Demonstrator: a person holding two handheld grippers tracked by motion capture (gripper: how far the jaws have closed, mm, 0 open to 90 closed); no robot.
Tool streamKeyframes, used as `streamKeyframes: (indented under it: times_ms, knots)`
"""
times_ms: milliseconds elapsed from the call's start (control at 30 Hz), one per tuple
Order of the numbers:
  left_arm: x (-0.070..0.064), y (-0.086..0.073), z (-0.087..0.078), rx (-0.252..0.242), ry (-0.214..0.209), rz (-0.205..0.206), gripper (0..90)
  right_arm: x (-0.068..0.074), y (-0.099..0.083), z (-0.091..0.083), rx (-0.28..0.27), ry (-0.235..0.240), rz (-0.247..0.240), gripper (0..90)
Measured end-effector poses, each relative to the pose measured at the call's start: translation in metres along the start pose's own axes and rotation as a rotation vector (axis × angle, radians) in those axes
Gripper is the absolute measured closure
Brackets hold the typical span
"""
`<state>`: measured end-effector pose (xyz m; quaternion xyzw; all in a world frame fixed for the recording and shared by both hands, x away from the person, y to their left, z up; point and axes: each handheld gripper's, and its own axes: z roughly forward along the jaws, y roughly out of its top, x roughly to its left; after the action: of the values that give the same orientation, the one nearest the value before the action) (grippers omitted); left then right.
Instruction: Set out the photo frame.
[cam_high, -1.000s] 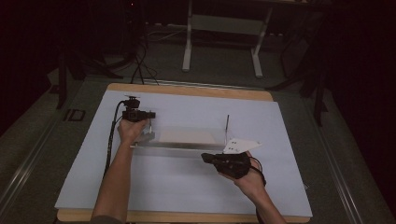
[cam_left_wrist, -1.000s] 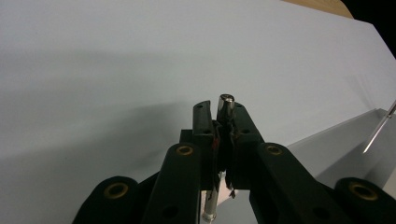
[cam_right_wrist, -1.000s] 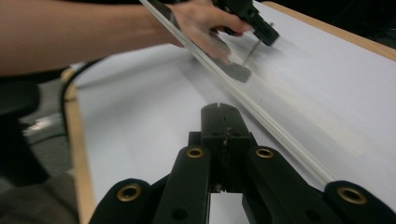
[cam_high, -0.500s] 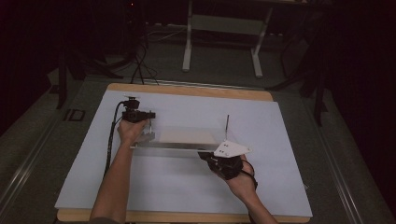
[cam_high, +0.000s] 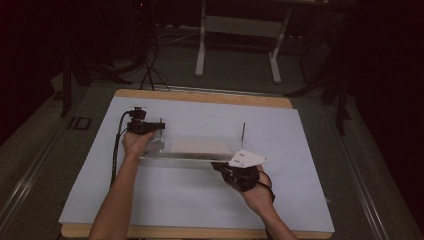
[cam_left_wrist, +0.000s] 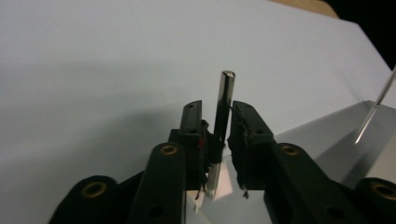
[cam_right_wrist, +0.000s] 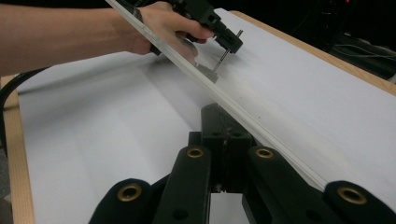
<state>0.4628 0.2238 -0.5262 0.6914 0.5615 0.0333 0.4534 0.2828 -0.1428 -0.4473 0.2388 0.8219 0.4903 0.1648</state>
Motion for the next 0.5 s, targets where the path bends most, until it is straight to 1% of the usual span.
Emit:
streamKeyframes:
  times_ms: [33, 67, 100, 133, 167, 200, 233, 267, 300, 333, 367, 400, 433, 467, 500]
  knots:
    - [0.0, -0.004, -0.005, -0.022, -0.011, 0.012, 73.6, 0.0, 0.0, 0.0, -0.001, 0.001, -0.001, 90.0]
    - [0.0, -0.004, -0.005, -0.022, -0.011, 0.012, 73.6, 0.0, 0.0, 0.0, -0.001, 0.001, -0.001, 90.0]
    - [-0.001, -0.008, -0.011, -0.036, -0.012, 0.026, 73.6, 0.0, 0.0, 0.0, -0.001, 0.001, 0.0, 90.0]
    - [-0.001, -0.008, -0.011, -0.036, -0.012, 0.026, 73.2, 0.0, 0.0, 0.0, -0.001, 0.001, 0.0, 90.0]
    - [-0.003, -0.011, -0.017, -0.05, -0.01, 0.043, 72.5, 0.0, 0.001, 0.0, 0.0, 0.0, 0.001, 90.0]
    - [-0.003, -0.011, -0.017, -0.05, -0.01, 0.043, 72.2, 0.0, 0.001, 0.0, 0.0, 0.0, 0.001, 90.0]
    - [-0.004, -0.014, -0.025, -0.064, -0.015, 0.061, 71.8, -0.001, 0.001, 0.0, 0.0, 0.0, 0.0, 90.0]
    - [-0.004, -0.014, -0.025, -0.064, -0.015, 0.061, 71.0, -0.001, 0.001, 0.0, 0.0, 0.001, 0.0, 90.0]
    - [-0.006, -0.017, -0.033, -0.076, -0.014, 0.089, 70.1, -0.001, 0.001, 0.0, 0.0, 0.001, 0.0, 90.0]
    - [-0.006, -0.017, -0.033, -0.076, -0.014, 0.089, 69.9, -0.001, 0.001, 0.0, 0.0, 0.001, 0.0, 90.0]
    - [-0.009, -0.021, -0.041, -0.086, -0.024, 0.117, 69.3, -0.001, 0.001, 0.0, 0.002, 0.002, 0.0, 90.0]
    - [-0.009, -0.021, -0.041, -0.086, -0.024, 0.117, 68.7, -0.001, 0.001, 0.0, 0.002, 0.002, 0.0, 90.0]
    - [-0.012, -0.024, -0.049, -0.089, -0.021, 0.151, 68.1, -0.002, 0.002, 0.0, 0.0, -0.001, -0.001, 90.0]
    - [-0.012, -0.024, -0.049, -0.089, -0.021, 0.151, 68.2, -0.002, 0.002, 0.0, 0.0, -0.001, -0.001, 90.0]
    - [-0.015, -0.028, -0.057, -0.105, -0.032, 0.177, 68.0, -0.003, 0.003, 0.0, -0.001, -0.003, 0.002, 90.0]
